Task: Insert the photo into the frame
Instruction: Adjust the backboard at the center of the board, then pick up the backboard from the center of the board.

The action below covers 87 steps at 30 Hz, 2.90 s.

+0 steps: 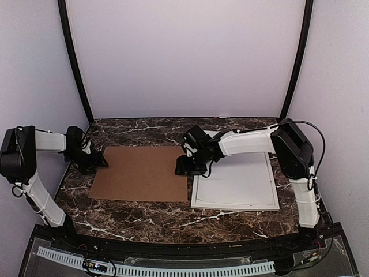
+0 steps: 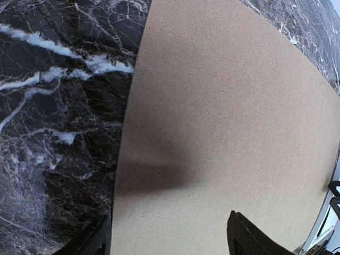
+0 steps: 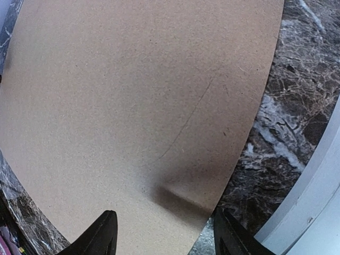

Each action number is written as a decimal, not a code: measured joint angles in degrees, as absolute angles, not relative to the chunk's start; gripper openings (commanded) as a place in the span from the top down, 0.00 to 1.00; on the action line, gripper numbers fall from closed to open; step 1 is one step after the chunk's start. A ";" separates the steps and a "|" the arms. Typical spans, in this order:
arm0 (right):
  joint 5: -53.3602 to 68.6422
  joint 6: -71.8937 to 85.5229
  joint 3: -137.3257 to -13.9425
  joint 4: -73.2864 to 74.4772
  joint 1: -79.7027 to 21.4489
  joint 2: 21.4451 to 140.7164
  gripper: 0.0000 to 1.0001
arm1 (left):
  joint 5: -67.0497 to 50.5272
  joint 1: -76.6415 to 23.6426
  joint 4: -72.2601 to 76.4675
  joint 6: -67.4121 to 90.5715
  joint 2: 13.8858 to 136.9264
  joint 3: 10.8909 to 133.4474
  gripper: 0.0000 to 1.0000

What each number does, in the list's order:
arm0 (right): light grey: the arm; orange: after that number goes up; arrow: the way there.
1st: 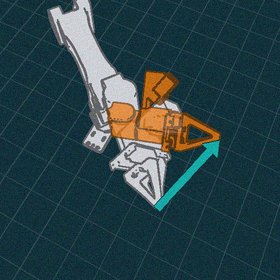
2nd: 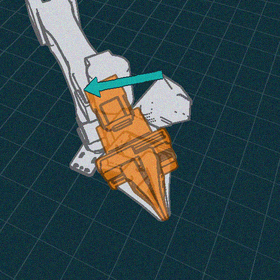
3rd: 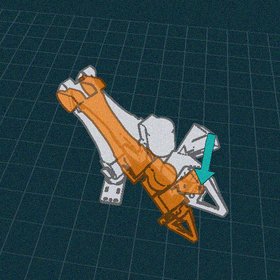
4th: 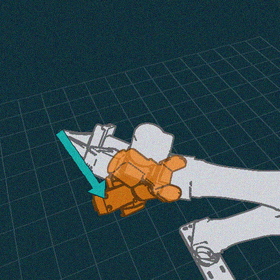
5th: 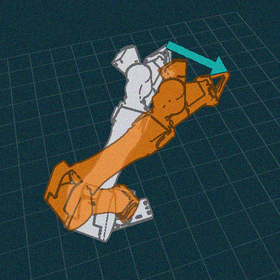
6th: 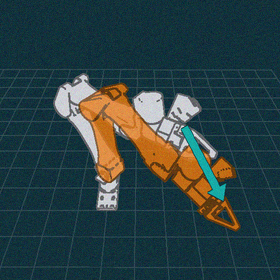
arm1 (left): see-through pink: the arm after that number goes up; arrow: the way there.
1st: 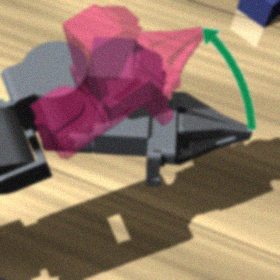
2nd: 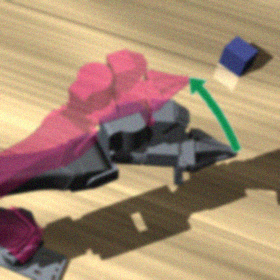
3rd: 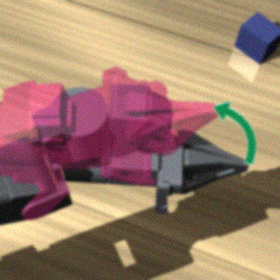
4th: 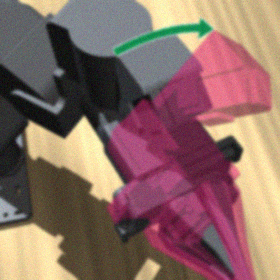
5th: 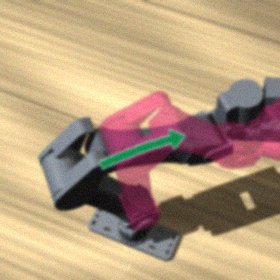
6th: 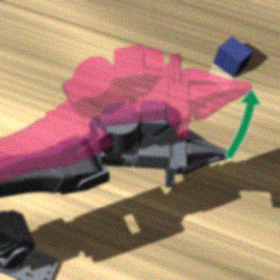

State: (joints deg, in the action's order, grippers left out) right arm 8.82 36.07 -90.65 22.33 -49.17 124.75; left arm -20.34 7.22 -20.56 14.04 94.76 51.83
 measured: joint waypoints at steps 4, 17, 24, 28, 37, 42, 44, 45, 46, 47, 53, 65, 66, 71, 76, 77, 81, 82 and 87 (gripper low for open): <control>9.43 36.07 -91.57 22.35 -49.30 125.40 0.38 | -21.52 7.29 -20.75 13.80 95.26 52.25 0.25; 10.79 37.23 -91.46 21.04 -49.25 125.60 0.39 | -26.74 8.43 -20.62 13.41 94.87 52.27 0.37; 12.16 37.60 -91.15 19.42 -49.58 125.80 0.39 | -34.41 8.12 -19.73 13.78 93.32 52.27 0.38; 12.19 37.69 -91.00 19.20 -49.58 125.80 0.39 | -34.11 8.12 -19.88 13.98 92.03 52.27 0.31; 12.21 37.78 -90.65 18.33 -49.58 125.78 0.38 | -19.97 8.10 -24.62 12.49 89.06 54.00 0.21; 12.40 37.80 -90.45 17.78 -49.58 125.78 0.38 | -16.36 8.10 -25.93 12.43 91.31 54.43 0.21; 12.45 37.91 -90.06 17.32 -49.56 125.64 0.37 | -15.99 8.10 -26.30 12.45 93.32 54.43 0.22; 12.45 38.04 -89.80 16.99 -49.56 125.56 0.37 | -16.01 8.10 -26.50 12.45 94.28 54.43 0.22; 12.51 38.22 -89.41 16.47 -49.56 125.38 0.37 | -16.01 8.12 -26.63 12.47 94.96 54.43 0.23; 12.56 38.37 -89.14 16.08 -49.56 125.27 0.37 | -16.16 8.12 -26.74 12.49 95.74 54.46 0.24; 12.95 40.10 -88.12 14.37 -49.50 124.99 0.36 | -18.17 8.56 -26.72 12.53 96.53 55.07 0.29; 13.34 44.07 -87.72 15.22 -48.53 124.44 0.35 | -25.67 10.50 -20.32 12.73 96.60 52.56 0.34; 13.34 44.29 -87.64 15.55 -48.34 124.27 0.35 | -26.22 10.50 -19.70 12.86 96.42 52.14 0.34; 13.28 45.50 -86.13 16.21 -47.13 123.04 0.34 | -29.34 10.31 -17.34 14.15 94.52 48.90 0.34; 13.19 46.06 -85.17 17.12 -45.78 122.13 0.34 | -31.48 9.30 -16.43 15.73 93.06 46.68 0.35; 12.97 46.13 -85.17 17.39 -45.54 122.04 0.34 | -31.97 9.04 -16.16 16.16 92.90 46.30 0.35; 12.01 46.22 -85.14 18.65 -44.71 121.69 0.34 | -33.47 8.12 -15.51 17.76 92.36 45.30 0.35; 11.73 46.22 -85.14 18.96 -44.56 121.62 0.34 | -33.67 7.88 -15.27 18.24 92.03 44.84 0.35; 10.04 46.15 -85.47 20.71 -44.21 121.36 0.34 | -34.26 6.72 -14.46 20.27 89.43 41.78 0.32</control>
